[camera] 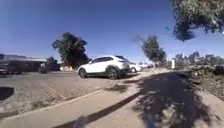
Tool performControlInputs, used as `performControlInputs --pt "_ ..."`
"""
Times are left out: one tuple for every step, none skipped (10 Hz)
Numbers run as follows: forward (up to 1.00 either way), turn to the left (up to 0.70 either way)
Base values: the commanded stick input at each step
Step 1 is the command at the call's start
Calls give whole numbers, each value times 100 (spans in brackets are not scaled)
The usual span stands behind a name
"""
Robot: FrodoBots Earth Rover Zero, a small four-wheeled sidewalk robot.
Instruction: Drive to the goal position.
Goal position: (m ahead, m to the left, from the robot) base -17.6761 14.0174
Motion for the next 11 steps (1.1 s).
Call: performControlInputs --pt "0 85" --pt "0 85" --pt "0 85" --pt "0 85" --pt "0 85" --pt "0 85" --pt "0 85" --pt "0 85" --pt "0 85" --pt "0 85" --pt "0 85"
